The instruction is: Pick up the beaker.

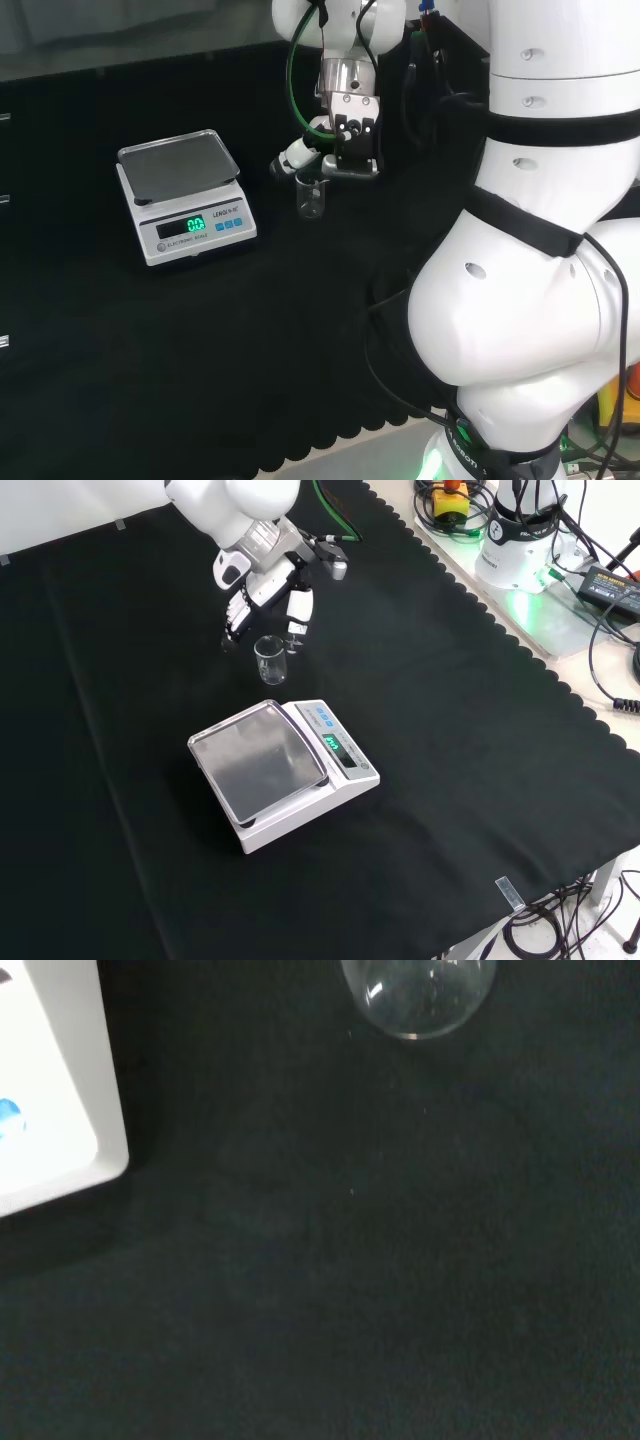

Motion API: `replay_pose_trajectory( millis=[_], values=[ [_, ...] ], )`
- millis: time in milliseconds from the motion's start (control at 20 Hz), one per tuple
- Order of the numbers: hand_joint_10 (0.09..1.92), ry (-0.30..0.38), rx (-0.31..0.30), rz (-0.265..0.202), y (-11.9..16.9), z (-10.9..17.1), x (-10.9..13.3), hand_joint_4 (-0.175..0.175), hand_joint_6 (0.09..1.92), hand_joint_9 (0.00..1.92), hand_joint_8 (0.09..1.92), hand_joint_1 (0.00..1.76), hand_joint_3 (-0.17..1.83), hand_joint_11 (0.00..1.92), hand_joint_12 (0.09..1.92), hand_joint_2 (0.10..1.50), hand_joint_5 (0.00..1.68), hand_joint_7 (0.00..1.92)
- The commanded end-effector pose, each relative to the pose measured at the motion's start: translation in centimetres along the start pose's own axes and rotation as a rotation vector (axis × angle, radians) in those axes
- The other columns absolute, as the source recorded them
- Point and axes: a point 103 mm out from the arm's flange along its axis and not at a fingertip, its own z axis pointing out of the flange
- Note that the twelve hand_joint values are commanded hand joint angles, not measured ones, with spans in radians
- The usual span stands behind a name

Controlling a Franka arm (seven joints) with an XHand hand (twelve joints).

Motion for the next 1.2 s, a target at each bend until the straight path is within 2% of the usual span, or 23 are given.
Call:
replay_pose_trajectory(
  millis=[50,350,550,700,1000,1100,1200],
  values=[
    [0.80,-0.023,0.018,0.024,0.2,1.2,-0.1,-0.069,0.09,0.00,0.67,0.42,-0.09,0.05,1.52,0.97,0.19,0.00],
    [0.81,-0.025,0.029,0.058,0.7,2.1,-0.5,-0.070,0.09,0.00,0.68,0.45,-0.10,0.06,1.52,0.95,0.18,0.00],
    [0.91,-0.041,0.011,0.074,1.2,2.4,-0.8,-0.074,0.09,0.02,0.77,0.49,-0.11,0.13,1.50,0.94,0.19,0.03],
    [0.92,-0.063,-0.019,0.096,1.6,2.4,-0.8,-0.086,0.09,0.18,0.82,0.55,-0.11,0.31,1.41,0.95,0.24,0.11],
    [0.74,-0.123,-0.095,0.120,2.1,2.2,-0.1,-0.111,0.09,0.63,0.85,0.69,-0.15,0.69,1.22,0.98,0.41,0.38],
    [0.68,-0.139,-0.110,0.119,2.3,2.0,0.2,-0.121,0.10,0.77,0.86,0.74,-0.17,0.84,1.12,1.00,0.47,0.46],
    [0.60,-0.158,-0.128,0.120,2.3,1.9,0.5,-0.137,0.17,0.96,0.87,0.80,-0.17,1.08,0.95,1.02,0.54,0.57]
  ],
)
